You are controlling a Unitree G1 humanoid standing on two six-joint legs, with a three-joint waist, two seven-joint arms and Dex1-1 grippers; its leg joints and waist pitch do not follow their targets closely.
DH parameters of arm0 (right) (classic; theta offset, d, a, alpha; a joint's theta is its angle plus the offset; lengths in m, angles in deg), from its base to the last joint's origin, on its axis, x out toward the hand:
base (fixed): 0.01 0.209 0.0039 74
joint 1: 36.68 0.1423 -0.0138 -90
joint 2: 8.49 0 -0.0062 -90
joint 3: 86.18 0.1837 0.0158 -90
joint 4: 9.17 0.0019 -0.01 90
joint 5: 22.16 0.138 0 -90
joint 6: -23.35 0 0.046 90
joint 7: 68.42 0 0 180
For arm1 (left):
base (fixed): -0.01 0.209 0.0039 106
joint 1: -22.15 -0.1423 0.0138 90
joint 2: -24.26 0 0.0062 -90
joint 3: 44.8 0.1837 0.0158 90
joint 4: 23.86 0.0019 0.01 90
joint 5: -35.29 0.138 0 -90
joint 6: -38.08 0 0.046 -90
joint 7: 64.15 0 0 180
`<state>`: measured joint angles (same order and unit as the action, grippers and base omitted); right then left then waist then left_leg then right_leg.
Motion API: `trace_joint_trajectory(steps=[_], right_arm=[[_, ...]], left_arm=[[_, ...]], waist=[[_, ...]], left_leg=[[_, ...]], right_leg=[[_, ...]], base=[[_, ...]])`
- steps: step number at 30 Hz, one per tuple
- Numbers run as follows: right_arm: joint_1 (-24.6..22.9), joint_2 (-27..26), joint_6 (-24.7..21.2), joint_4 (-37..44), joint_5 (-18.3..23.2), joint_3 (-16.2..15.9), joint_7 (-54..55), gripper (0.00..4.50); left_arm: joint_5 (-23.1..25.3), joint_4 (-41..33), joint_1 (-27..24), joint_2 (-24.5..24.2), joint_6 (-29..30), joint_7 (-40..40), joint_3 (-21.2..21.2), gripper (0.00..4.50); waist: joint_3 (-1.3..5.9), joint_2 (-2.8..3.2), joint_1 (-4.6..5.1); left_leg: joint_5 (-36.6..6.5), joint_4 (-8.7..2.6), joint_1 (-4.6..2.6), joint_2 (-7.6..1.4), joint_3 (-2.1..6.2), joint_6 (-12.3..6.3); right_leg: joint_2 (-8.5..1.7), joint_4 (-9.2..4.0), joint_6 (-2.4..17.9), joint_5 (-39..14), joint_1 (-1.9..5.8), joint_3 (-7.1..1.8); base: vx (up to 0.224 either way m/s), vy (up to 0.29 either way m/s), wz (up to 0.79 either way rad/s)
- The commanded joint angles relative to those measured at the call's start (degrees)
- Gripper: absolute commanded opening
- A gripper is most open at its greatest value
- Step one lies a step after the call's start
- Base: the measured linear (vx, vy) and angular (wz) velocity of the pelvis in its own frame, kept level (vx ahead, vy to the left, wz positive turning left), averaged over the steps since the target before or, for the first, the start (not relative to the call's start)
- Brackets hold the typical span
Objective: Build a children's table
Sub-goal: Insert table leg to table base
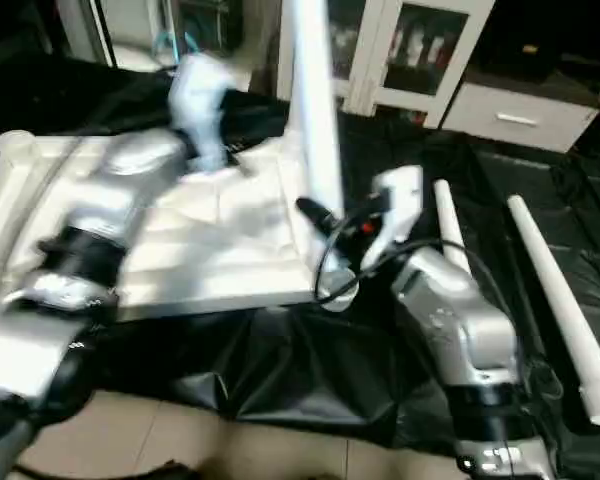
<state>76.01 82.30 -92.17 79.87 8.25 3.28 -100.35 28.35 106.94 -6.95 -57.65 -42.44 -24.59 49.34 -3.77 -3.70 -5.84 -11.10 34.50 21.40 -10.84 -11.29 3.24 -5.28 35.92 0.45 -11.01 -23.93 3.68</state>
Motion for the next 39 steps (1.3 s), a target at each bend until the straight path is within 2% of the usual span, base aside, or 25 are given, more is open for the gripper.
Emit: trace_joint_trajectory(steps=[1, 2, 4, 5, 9, 12, 16, 20, 24, 25, 26, 27, 28, 30, 31, 32, 33, 34, 35, 37, 39], right_arm=[[0.95, 0.96, 1.36, -0.94, -2.12, -0.36, 0.12, 1.86], [1.17, 1.24, 1.87, -1.93, -3.51, -0.94, 0.61, 1.86], [1.32, 1.32, 2.29, -2.73, -4.47, -1.40, 0.84, 1.86], [1.51, 0.90, 2.75, -3.63, -5.69, -1.73, 1.28, 1.86], [1.77, 0.40, 2.96, -4.06, -6.32, -1.86, 1.55, 1.86], [2.16, 0.22, 3.32, -4.69, -6.90, -1.96, 1.36, 1.86], [2.88, -0.03, 3.86, -5.51, -7.78, -2.13, 1.11, 1.86], [3.09, -0.17, 3.88, -5.53, -8.07, -2.11, 1.04, 1.86], [3.45, 0.48, 3.70, -5.94, -7.37, 0.16, 1.43, 1.86], [3.47, 0.95, 3.40, -6.05, -7.03, 0.92, 1.31, 1.86], [3.41, 2.03, 2.49, -6.11, -6.36, 2.03, 0.79, 1.86], [3.41, 2.03, 2.49, -6.11, -6.36, 2.03, 0.79, 1.86], [3.29, 3.10, 1.63, -6.32, -5.82, 2.68, -0.02, 1.86], [2.64, 6.43, 0.00, -6.87, -5.19, 3.49, -3.00, 1.86], [2.32, 7.55, -0.17, -7.08, -5.13, 3.93, -4.13, 1.86], [2.32, 7.55, -0.17, -7.08, -5.13, 3.93, -4.13, 1.86], [1.83, 8.84, -0.20, -7.24, -4.86, 4.94, -5.28, 1.86], [1.70, 9.14, -0.26, -7.23, -4.68, 5.28, -5.47, 1.86], [1.66, 9.22, -0.29, -7.21, -4.62, 5.36, -5.52, 1.86], [0.65, 9.39, -1.61, -5.75, -3.63, 6.17, -5.49, 1.86], [0.22, 9.43, -1.88, -5.25, -3.46, 6.21, -5.49, 1.86]], left_arm=[[-0.50, -2.18, 1.44, 1.65, 1.33, 0.62, 1.36, 1.20], [-1.17, -3.28, 1.95, 2.78, 1.85, 0.75, 1.54, 1.20], [-1.84, -5.27, 1.98, 3.69, 2.80, 1.31, 2.10, 1.20], [-3.16, -10.44, 1.14, 5.04, 5.07, 2.86, 3.51, 1.20], [-4.15, -15.71, -0.12, 5.77, 7.79, 4.35, 4.84, 1.20], [-4.10, -16.62, -0.11, 5.98, 8.08, 4.91, 5.06, 1.20], [-3.73, -18.09, -0.01, 6.58, 8.85, 4.72, 5.52, 1.20], [-3.06, -17.99, -0.66, 5.83, 9.17, 3.16, 4.94, 1.20], [3.24, -12.85, -2.97, 0.29, 3.96, -0.62, 5.03, 1.20], [4.60, -11.81, -4.18, -1.50, 2.70, 0.25, 5.88, 1.20], [5.82, -11.03, -6.46, -4.07, 1.38, 3.35, 7.51, 1.49], [5.82, -11.03, -6.46, -4.07, 1.38, 3.35, 7.51, 1.56], [5.60, -11.08, -8.12, -5.29, 1.64, 6.08, 8.29, 1.56], [5.16, -10.51, -11.24, -7.18, 0.87, 10.97, 9.86, 1.66], [5.48, -9.90, -12.24, -7.82, 0.15, 12.13, 10.67, 1.81], [5.48, -9.90, -12.24, -7.82, 0.15, 12.13, 10.67, 1.93], [6.19, -8.39, -13.89, -8.33, -2.49, 14.50, 12.35, 1.96], [6.21, -7.82, -14.40, -8.21, -3.43, 15.34, 12.77, 2.00], [6.18, -7.66, -14.54, -8.15, -3.64, 15.54, 12.85, 2.00], [7.77, -4.02, -15.70, -6.65, -7.36, 16.71, 15.45, 2.31], [8.08, -2.98, -15.97, -5.97, -8.08, 17.13, 16.01, 2.39]], waist=[[4.72, -0.14, -0.19], [4.65, -0.48, -0.26], [4.59, -0.42, -0.16], [4.58, -0.46, -0.10], [4.52, -0.47, -0.12], [4.41, -0.28, 0.02], [4.56, -0.56, 0.04], [4.57, -0.64, 0.11], [4.58, -0.47, 0.40], [4.61, -0.27, 0.62], [4.65, 0.07, 0.79], [4.67, -0.07, 0.85], [4.76, 0.20, 0.79], [4.77, 0.14, 0.64], [4.86, 0.52, 0.48], [4.97, 0.52, 0.41], [4.86, 0.72, 0.39], [4.84, 0.44, 0.27], [4.82, 0.41, 0.23], [4.73, 0.64, 0.23], [4.52, 0.72, 0.37]], left_leg=[[-0.20, -3.24, -0.75, -2.11, 0.83, -3.33], [-0.87, -3.25, -0.73, -1.98, 0.75, -3.61], [-1.51, -3.22, -0.66, -2.02, 0.79, -3.66], [-2.07, -3.27, -0.72, -2.20, 0.79, -3.50], [-1.61, -3.23, -0.68, -2.24, 0.79, -4.11], [-2.40, -3.26, -0.74, -2.17, 0.77, -4.15], [-2.08, -3.22, -0.78, -2.19, 0.83, -3.86], [-1.32, -3.09, -0.75, -2.13, 0.74, -4.51], [-1.68, -3.15, -0.67, -2.04, 0.85, -4.46], [-1.85, -3.22, -0.69, -2.00, 0.92, -4.28], [-1.93, -3.28, -0.81, -2.00, 0.96, -3.90], [-1.71, -3.27, -0.73, -1.96, 0.98, -3.82], [-1.63, -3.22, -0.99, -1.94, 0.82, -3.43], [-1.04, -3.28, -1.03, -1.99, 0.78, -3.55], [-0.96, -3.20, -1.26, -2.12, 0.72, -3.53], [-0.71, -3.08, -1.31, -2.06, 0.71, -3.63], [-1.13, -3.14, -1.19, -2.07, 0.68, -3.71], [-1.97, -3.17, -1.20, -2.14, 0.68, -3.61], [-2.34, -3.24, -1.13, -2.20, 0.72, -3.43], [-3.87, -3.35, -1.13, -2.27, 0.77, -2.82], [-5.83, -3.49, -1.11, -2.19, 0.79, -2.19]], right_leg=[[-3.46, -2.59, 15.60, 6.21, 4.07, -2.71], [-3.38, -2.82, 15.43, 5.28, 4.18, -2.69], [-3.47, -2.94, 15.25, 3.63, 4.18, -2.68], [-3.58, -2.91, 15.30, 2.40, 4.15, -2.70], [-3.34, -2.91, 15.60, 2.18, 4.04, -2.69], [-3.21, -3.18, 15.12, 0.85, 3.99, -2.68], [-3.16, -3.01, 14.62, 0.88, 4.03, -2.66], [-3.09, -2.97, 14.88, 2.00, 4.00, -2.70], [-2.99, -3.20, 13.74, 0.59, 4.08, -2.66], [-2.87, -3.24, 13.16, 0.24, 4.06, -2.65], [-2.78, -3.24, 12.79, 0.37, 4.03, -2.65], [-2.76, -3.15, 12.74, 0.75, 4.13, -2.69], [-2.68, -3.01, 13.10, 1.48, 3.95, -2.75], [-2.60, -2.84, 13.91, 2.80, 3.99, -2.72], [-2.62, -2.68, 14.52, 3.75, 3.77, -2.74], [-2.56, -2.60, 14.76, 4.60, 3.71, -2.71], [-2.66, -2.66, 15.09, 4.84, 3.71, -2.73], [-2.80, -2.81, 15.10, 4.27, 3.82, -2.75], [-2.93, -2.78, 15.20, 3.99, 3.91, -2.76], [-3.06, -3.01, 15.19, 2.23, 3.89, -2.74], [-3.08, -3.47, 14.55, -0.16, 3.93, -2.77]], base=[[0.000, 0.000, 0.00], [0.000, 0.000, 0.00], [0.000, 0.000, 0.00], [0.000, 0.000, 0.00], [0.000, 0.000, 0.00], [0.000, 0.000, 0.00], [0.000, 0.000, 0.00], [0.000, 0.000, 0.00], [0.000, 0.000, 0.00], [0.000, 0.000, 0.00], [0.000, 0.000, 0.00], [0.000, 0.000, 0.00], [0.000, 0.000, 0.00], [0.000, 0.000, 0.00], [0.000, 0.000, 0.00], [0.000, 0.000, 0.00], [0.000, 0.000, 0.00], [0.000, 0.000, 0.00], [0.000, 0.000, 0.00], [0.000, 0.000, 0.00], [0.000, 0.000, 0.00]])
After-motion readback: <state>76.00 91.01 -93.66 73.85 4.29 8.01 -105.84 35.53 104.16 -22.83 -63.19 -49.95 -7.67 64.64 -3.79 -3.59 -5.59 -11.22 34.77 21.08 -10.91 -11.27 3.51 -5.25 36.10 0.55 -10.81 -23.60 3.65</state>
